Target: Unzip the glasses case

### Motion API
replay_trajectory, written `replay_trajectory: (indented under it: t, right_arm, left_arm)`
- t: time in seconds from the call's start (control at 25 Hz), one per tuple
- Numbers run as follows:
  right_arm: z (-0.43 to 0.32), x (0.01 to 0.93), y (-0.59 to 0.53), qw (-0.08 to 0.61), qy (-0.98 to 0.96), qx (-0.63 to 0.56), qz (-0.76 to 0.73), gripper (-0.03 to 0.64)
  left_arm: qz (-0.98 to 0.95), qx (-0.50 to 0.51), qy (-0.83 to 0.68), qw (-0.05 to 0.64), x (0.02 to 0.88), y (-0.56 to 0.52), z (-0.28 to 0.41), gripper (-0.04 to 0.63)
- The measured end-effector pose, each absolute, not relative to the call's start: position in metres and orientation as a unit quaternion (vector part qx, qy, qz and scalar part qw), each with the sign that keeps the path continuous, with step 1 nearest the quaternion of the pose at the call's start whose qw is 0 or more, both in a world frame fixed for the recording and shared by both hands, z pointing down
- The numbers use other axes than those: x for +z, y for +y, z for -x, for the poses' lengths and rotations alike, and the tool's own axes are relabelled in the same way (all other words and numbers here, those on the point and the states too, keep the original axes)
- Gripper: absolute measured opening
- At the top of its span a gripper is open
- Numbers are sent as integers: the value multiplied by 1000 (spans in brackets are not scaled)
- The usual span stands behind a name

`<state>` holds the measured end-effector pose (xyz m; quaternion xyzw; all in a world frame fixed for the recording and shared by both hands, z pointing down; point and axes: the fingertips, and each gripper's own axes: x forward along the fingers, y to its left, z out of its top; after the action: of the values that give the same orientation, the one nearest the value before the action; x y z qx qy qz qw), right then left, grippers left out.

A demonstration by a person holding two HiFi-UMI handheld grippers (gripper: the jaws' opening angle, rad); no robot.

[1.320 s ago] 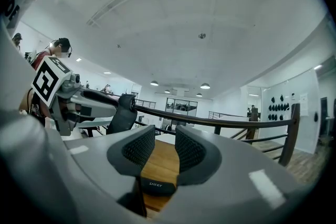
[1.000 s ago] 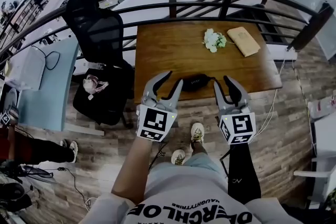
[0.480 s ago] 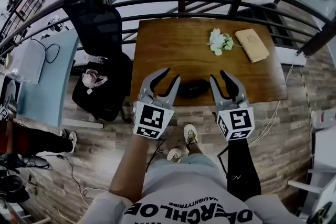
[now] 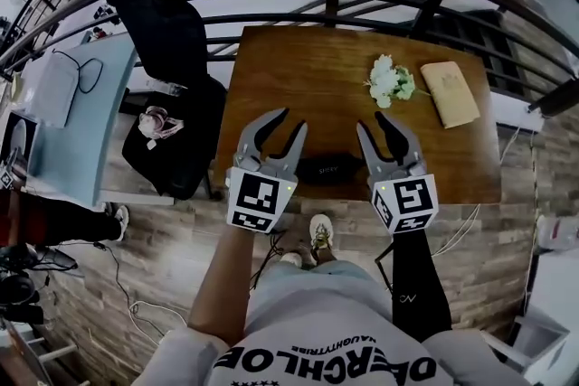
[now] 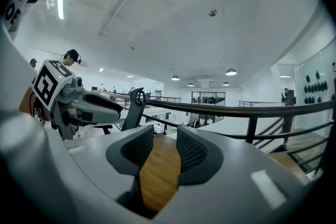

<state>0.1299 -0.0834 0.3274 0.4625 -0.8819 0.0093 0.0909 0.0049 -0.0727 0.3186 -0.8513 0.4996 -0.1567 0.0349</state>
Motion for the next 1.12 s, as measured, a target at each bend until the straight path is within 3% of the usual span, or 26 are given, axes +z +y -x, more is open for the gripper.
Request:
replay_trajectory:
  t: [0.28, 0.6, 1.12]
  right_arm:
    - [-112, 360, -107, 132, -916, 40, -376, 198]
    - [-75, 439, -62, 280, -938, 61, -197, 223]
    - [-71, 530, -25, 466, -878, 46, -96, 258]
  left_arm:
    - [844, -194, 500, 23, 342, -91, -11, 213]
    - [846, -244, 474, -11, 387, -75, -5, 212]
    - [872, -321, 360, -83, 487, -60, 7, 207]
